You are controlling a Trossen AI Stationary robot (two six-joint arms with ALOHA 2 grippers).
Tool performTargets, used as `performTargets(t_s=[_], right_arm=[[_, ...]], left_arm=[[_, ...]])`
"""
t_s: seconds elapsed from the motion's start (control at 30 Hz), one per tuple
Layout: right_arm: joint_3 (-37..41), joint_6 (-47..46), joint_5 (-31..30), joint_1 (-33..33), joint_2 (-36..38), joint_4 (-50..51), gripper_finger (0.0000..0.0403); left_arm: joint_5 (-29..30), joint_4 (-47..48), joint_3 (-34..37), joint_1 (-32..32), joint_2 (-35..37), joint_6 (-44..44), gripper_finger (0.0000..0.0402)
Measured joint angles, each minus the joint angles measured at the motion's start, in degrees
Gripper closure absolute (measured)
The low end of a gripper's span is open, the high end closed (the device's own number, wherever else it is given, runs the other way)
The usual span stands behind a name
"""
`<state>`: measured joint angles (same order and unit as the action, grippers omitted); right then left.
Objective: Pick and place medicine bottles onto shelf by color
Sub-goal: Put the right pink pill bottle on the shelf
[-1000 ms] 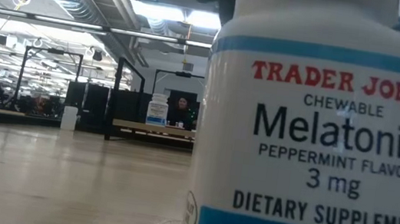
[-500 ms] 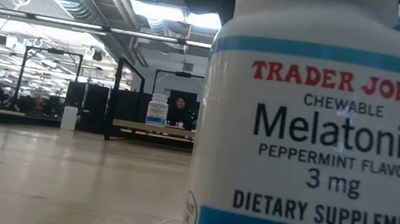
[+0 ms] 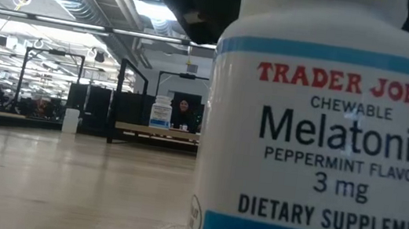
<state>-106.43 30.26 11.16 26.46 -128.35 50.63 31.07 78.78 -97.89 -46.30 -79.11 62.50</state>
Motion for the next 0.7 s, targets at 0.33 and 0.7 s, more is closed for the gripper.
performTargets(t_s=[0.33, 0.7], right_arm=[[0.0, 0.0, 0.0, 0.0, 0.0, -0.5, 0.0216], [0.0, 0.0, 0.0, 0.0, 0.0, -0.5, 0.0268]], left_arm=[[0.0, 0.0, 0.0, 0.0, 0.0, 0.1, 0.0126], [0.0, 0.0, 0.0, 0.0, 0.0, 0.0, 0.0126]])
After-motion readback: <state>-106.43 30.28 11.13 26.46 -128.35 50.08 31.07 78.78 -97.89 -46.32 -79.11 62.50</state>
